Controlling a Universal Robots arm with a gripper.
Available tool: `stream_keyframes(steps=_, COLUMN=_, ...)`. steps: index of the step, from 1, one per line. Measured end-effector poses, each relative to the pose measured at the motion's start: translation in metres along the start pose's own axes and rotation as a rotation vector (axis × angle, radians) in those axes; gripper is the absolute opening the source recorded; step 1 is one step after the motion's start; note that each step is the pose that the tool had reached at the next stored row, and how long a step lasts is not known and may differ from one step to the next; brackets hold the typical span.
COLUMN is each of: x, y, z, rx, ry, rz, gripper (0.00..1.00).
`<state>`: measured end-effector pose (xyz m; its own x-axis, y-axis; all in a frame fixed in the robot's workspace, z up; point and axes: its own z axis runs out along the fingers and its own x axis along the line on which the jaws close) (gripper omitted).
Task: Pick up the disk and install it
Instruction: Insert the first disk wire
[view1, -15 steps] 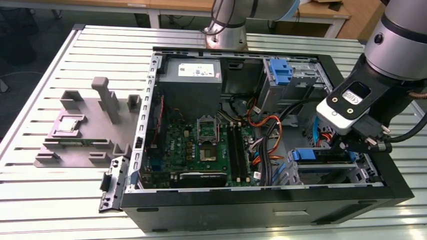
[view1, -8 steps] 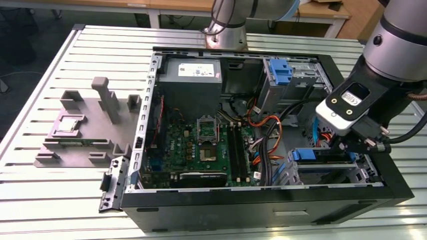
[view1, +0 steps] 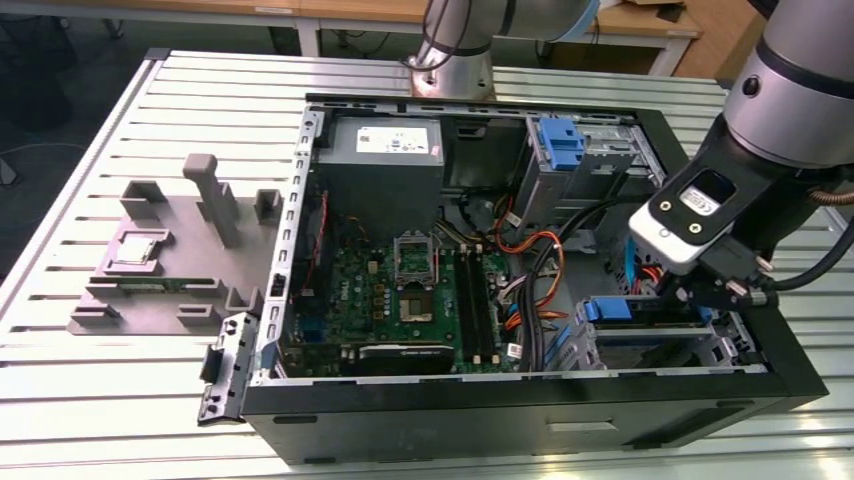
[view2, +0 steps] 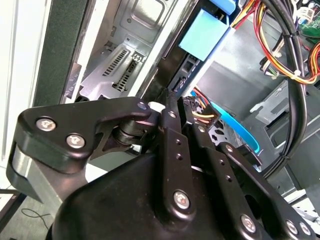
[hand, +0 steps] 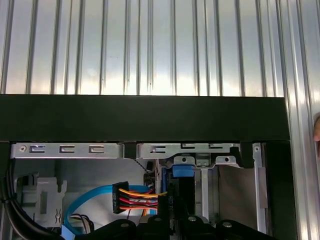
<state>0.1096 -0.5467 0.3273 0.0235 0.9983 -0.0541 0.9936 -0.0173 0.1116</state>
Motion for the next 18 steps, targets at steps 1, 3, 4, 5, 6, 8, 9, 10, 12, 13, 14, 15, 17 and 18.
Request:
stream_keyframes(steps=1, x=-0.0001, y=0.0, z=0.0004, rx=0.0, ry=0.0003, rz=0.0, gripper=0.16)
stream_keyframes(steps=3, x=-0.0003, y=-0.0001, z=0.0008, rx=0.0001, ry=0.0002, rz=0.0, gripper=0.16)
stream_keyframes(steps=4, x=-0.0002, y=-0.0001, z=0.0009, rx=0.0, ry=0.0002, rz=0.0, gripper=0.16)
stream_keyframes(steps=5, x=-0.0002, y=-0.0001, z=0.0011, rx=0.0001, ry=0.0002, rz=0.0, gripper=0.16)
stream_keyframes(steps=6, x=-0.0003, y=-0.0001, z=0.0012, rx=0.0001, ry=0.0002, rz=0.0, gripper=0.16)
stream_keyframes(steps=8, x=-0.0003, y=-0.0001, z=0.0013, rx=0.0001, ry=0.0005, rz=0.0, gripper=0.16)
stream_keyframes(steps=9, x=-0.0003, y=-0.0002, z=0.0013, rx=0.0001, ry=0.0005, rz=0.0, gripper=0.16)
stream_keyframes(steps=10, x=-0.0003, y=-0.0001, z=0.0014, rx=0.0001, ry=0.0005, rz=0.0, gripper=0.16)
stream_keyframes(steps=12, x=-0.0002, y=-0.0001, z=0.0013, rx=0.0001, ry=0.0005, rz=0.0, gripper=0.16)
stream_keyframes(steps=13, x=-0.0003, y=-0.0002, z=0.0013, rx=0.0001, ry=0.0005, rz=0.0, gripper=0.16)
stream_keyframes(steps=14, x=-0.0002, y=-0.0001, z=0.0014, rx=0.0001, ry=0.0006, rz=0.0, gripper=0.16)
stream_keyframes(steps=15, x=-0.0002, y=-0.0001, z=0.0014, rx=0.0001, ry=0.0006, rz=0.0, gripper=0.16)
stream_keyframes(steps=17, x=-0.0002, y=-0.0002, z=0.0019, rx=0.0001, ry=0.0018, rz=0.0, gripper=0.18)
stream_keyframes(steps=18, x=-0.0002, y=-0.0002, z=0.0019, rx=0.0001, ry=0.0016, rz=0.0, gripper=0.24)
